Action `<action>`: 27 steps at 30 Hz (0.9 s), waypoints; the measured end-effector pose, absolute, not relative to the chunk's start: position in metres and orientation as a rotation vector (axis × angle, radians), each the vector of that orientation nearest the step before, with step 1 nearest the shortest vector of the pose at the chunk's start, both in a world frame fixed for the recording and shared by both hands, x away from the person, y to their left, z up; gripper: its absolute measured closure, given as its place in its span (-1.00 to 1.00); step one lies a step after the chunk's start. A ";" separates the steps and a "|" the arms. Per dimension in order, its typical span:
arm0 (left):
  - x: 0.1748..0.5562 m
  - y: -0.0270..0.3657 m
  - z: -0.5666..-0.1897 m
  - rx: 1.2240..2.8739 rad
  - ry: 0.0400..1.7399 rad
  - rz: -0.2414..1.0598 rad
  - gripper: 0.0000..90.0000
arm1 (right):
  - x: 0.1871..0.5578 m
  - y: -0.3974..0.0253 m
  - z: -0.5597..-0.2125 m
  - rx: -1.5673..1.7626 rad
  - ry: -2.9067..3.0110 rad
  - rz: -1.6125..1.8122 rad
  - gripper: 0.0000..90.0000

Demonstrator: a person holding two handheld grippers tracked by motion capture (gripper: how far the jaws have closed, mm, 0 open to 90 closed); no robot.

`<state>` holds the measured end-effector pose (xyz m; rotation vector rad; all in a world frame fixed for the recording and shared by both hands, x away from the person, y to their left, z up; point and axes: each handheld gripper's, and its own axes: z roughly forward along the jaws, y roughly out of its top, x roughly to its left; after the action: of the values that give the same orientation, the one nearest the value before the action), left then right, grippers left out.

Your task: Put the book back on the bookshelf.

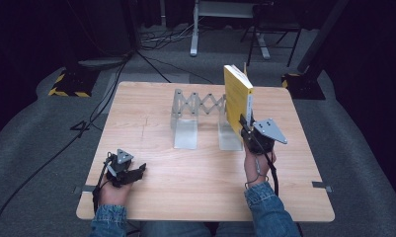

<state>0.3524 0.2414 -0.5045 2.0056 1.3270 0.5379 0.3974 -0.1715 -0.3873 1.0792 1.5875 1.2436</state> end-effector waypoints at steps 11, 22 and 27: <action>0.352 0.241 -0.505 2.006 1.324 0.535 -0.19 | 0.410 -0.164 -0.406 1.105 1.589 1.245 0.70; 0.352 0.240 -0.505 2.008 1.318 0.535 -0.19 | 0.415 -0.161 -0.423 1.091 1.608 1.260 0.69; 0.352 0.240 -0.505 2.012 1.315 0.536 -0.19 | 0.417 -0.162 -0.427 1.116 1.631 1.255 0.69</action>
<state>0.3525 0.2401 -0.5045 2.0115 1.3152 0.5361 0.4172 -0.1621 -0.4273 1.1162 1.6309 1.2547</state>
